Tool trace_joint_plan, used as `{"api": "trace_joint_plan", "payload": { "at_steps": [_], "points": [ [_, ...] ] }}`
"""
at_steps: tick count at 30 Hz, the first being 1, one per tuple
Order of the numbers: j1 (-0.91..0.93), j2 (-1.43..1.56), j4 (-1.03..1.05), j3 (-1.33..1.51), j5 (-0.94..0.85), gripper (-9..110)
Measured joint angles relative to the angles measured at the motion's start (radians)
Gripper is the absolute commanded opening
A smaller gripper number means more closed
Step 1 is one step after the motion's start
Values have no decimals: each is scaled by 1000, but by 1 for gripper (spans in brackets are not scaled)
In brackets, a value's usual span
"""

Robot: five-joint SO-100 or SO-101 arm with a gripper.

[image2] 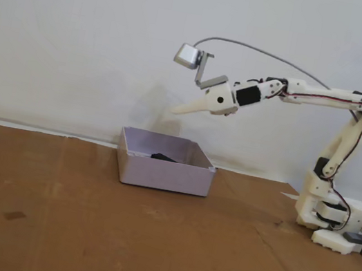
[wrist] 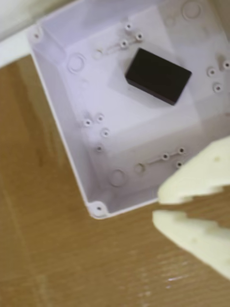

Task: Grasp a block and put it in the box.

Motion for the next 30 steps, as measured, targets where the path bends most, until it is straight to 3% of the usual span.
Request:
{"api": "trace_joint_plan", "payload": {
  "at_steps": [30],
  "points": [
    [-80, 601, 0, 514, 0, 0]
  ]
}}
